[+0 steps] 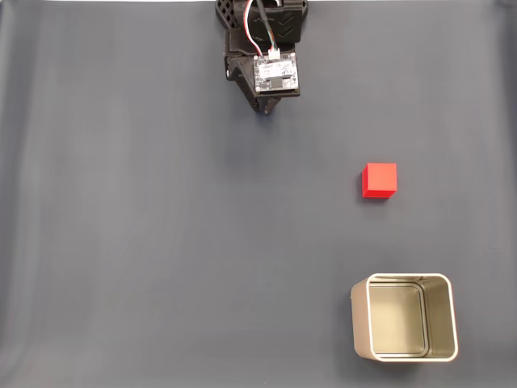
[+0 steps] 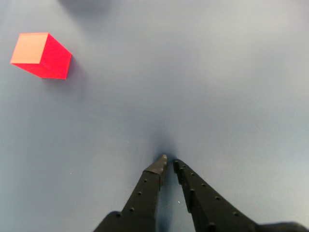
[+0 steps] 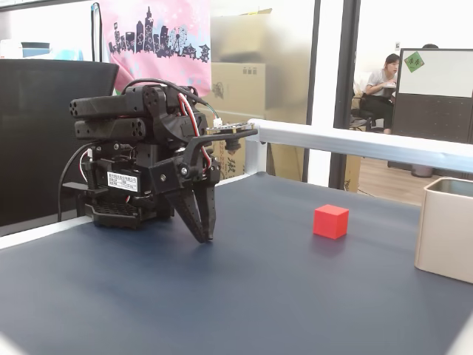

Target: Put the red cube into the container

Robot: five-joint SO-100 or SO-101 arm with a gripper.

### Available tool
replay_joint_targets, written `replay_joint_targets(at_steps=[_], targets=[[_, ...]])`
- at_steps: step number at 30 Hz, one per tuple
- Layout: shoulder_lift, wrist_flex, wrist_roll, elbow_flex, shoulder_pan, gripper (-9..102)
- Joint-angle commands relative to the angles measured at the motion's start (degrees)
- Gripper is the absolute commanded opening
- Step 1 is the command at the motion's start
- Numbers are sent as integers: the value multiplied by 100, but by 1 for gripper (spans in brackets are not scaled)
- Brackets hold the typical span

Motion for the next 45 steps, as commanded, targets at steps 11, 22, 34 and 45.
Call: replay_joint_targets(at_steps=[11,22,34,45], targets=[[475,53,-132,62,44,1],[448,-896,70,62,53,0],[-1222,-2777,176,-1169,-62,0],[-3577,-1415,668,-3797,-870,0]])
